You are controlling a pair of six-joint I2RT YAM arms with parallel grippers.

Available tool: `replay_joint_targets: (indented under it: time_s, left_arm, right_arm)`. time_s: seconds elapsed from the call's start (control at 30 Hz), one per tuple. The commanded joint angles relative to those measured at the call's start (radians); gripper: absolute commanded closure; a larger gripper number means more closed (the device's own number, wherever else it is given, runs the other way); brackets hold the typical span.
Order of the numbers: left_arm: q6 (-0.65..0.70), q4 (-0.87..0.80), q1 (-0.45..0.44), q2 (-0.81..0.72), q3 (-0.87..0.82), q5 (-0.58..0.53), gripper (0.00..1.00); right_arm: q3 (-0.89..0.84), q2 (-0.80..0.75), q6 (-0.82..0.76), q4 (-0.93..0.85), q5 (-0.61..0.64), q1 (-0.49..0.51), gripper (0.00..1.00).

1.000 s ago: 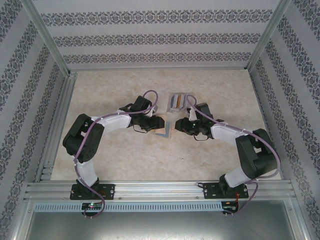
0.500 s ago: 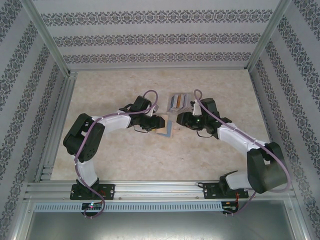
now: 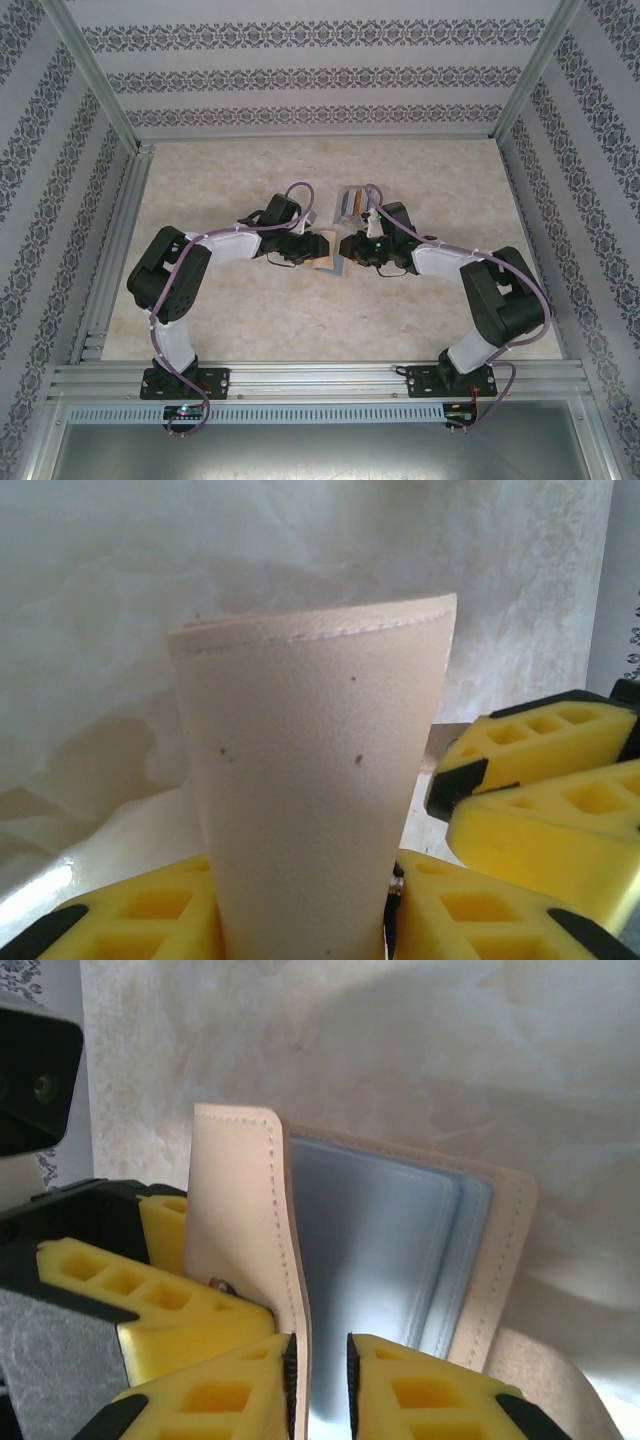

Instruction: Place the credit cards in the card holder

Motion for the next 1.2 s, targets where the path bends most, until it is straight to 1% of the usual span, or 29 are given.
replay_joint_targets:
  time_s: [0.0,0.23,0.5,0.57,0.7,0.8,0.87,0.9,1.0,1.17]
  left_arm:
    - [-0.01,0.047,0.009,-0.013,-0.008,0.026,0.6]
    - [-0.008,0.048,0.009,-0.016,-0.008,0.039,0.6]
    - [-0.012,0.054,0.009,-0.033,-0.016,0.052,0.61]
    - [-0.014,0.058,0.009,-0.032,-0.016,0.058,0.61]
    - [-0.017,0.063,0.009,-0.028,-0.014,0.066,0.61]
    - [-0.009,0.052,0.009,-0.03,-0.011,0.063,0.61]
    - [-0.003,0.037,0.009,-0.033,-0.008,0.053,0.58]
    - [0.003,0.027,0.009,-0.037,-0.008,0.041,0.54]
    - [0.032,-0.026,0.009,-0.05,0.002,-0.005,0.47]
    - [0.084,-0.11,0.009,-0.061,0.033,-0.039,0.33]
  right_arm:
    - [0.044,0.035,0.025,0.065,-0.018,0.002,0.76]
    - [0.069,0.103,0.08,0.16,-0.055,0.0,0.76]
    - [0.069,0.126,0.083,0.182,-0.037,-0.006,0.71]
    - [0.069,0.132,0.089,0.198,-0.05,-0.003,0.7]
    - [0.088,0.156,0.094,0.21,-0.089,0.009,0.71]
    - [0.082,0.158,0.097,0.213,-0.091,0.009,0.79]
    - [0.079,0.151,0.088,0.201,-0.09,0.007,0.84]
    - [0.077,0.145,0.08,0.188,-0.085,0.007,0.86]
    - [0.085,0.117,0.034,0.11,-0.056,0.007,0.89]
    - [0.167,0.07,-0.109,-0.157,0.046,0.021,0.91]
